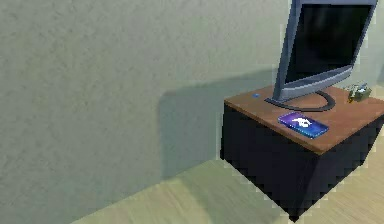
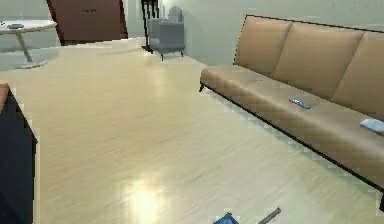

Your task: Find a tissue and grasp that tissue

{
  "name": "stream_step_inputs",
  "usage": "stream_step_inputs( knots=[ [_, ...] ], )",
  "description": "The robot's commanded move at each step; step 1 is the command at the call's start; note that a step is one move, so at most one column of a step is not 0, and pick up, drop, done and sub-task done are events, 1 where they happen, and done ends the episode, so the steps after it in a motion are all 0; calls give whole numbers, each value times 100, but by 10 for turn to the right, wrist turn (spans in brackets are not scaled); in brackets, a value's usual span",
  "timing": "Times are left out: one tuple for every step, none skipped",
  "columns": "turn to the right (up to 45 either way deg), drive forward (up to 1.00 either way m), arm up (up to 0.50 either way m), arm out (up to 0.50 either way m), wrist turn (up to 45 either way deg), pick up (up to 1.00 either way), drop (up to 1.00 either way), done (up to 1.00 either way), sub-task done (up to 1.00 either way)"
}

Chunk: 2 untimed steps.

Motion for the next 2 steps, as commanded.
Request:
stream_step_inputs(
  knots=[
    [90, 0, 0, 0, 0, 0, 0, 0, 0],
    [0, 60, 0, 0, 0, 0, 0, 0, 0]
  ],
)
